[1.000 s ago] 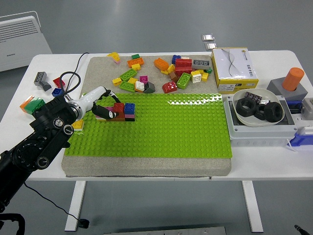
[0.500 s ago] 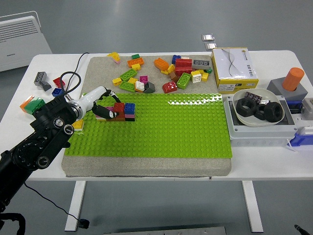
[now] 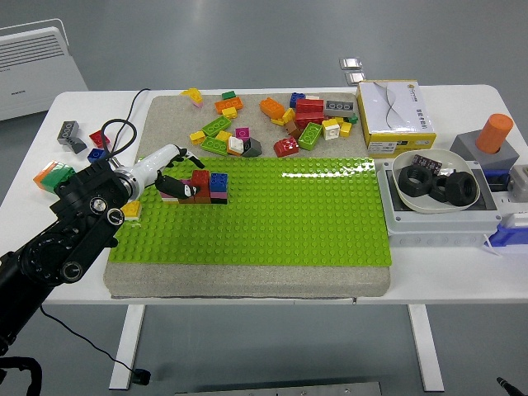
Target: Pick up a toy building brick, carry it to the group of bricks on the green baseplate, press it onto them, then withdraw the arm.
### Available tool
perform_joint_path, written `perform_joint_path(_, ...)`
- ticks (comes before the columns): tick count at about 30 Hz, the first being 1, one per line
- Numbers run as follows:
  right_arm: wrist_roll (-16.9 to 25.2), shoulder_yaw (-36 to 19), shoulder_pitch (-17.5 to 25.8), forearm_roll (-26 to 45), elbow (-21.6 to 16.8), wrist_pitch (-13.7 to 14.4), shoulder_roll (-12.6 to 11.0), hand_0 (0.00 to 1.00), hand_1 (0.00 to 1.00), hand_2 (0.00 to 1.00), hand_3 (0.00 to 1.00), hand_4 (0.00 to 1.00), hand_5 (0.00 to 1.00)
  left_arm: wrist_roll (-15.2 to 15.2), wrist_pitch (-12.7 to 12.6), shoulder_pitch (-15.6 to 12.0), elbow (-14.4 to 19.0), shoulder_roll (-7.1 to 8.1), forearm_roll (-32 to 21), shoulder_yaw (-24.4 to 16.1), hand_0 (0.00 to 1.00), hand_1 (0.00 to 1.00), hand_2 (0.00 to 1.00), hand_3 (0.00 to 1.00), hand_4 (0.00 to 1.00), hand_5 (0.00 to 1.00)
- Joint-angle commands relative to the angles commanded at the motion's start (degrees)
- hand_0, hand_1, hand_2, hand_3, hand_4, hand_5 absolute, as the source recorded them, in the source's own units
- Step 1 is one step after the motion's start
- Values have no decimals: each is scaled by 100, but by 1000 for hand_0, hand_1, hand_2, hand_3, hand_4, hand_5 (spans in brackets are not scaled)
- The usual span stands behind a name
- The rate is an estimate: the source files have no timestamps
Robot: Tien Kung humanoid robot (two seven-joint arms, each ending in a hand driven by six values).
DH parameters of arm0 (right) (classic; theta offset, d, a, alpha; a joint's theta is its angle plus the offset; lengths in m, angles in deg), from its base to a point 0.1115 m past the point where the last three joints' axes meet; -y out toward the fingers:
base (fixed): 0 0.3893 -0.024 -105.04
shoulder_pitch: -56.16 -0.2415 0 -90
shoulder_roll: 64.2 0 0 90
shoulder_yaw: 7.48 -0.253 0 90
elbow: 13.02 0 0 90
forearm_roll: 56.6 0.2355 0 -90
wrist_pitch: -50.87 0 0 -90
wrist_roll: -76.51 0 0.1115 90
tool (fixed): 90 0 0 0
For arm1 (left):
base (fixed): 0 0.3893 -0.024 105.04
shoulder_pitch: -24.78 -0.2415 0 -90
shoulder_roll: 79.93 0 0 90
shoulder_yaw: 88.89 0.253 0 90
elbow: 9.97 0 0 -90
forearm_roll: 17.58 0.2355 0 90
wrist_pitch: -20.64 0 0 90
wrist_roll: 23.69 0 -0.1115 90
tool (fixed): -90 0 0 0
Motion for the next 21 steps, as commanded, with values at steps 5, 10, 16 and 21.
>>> perform_joint_path(5, 0, -11, 0, -1, 0, 0, 1, 517, 615, 718, 802, 867, 923, -19, 64, 9, -3, 7, -5, 34, 920, 970, 956, 688, 592, 2)
perform_joint_path(10, -3, -20, 4, -8, 0, 3, -1, 517, 615, 717, 802, 865, 920, -39, 182, 14, -7, 23, -16, 58, 920, 969, 957, 674, 596, 2)
perform_joint_path(16, -3, -42, 16, -35, 0, 4, -1, 517, 614, 717, 801, 863, 913, -82, 299, 15, -14, 41, -32, 93, 920, 971, 960, 668, 599, 2)
perform_joint_path(21, -6, -37, 28, -38, 0, 6, -1, 517, 615, 716, 801, 864, 908, -96, 347, 20, -12, 58, -24, 101, 921, 971, 962, 672, 601, 2)
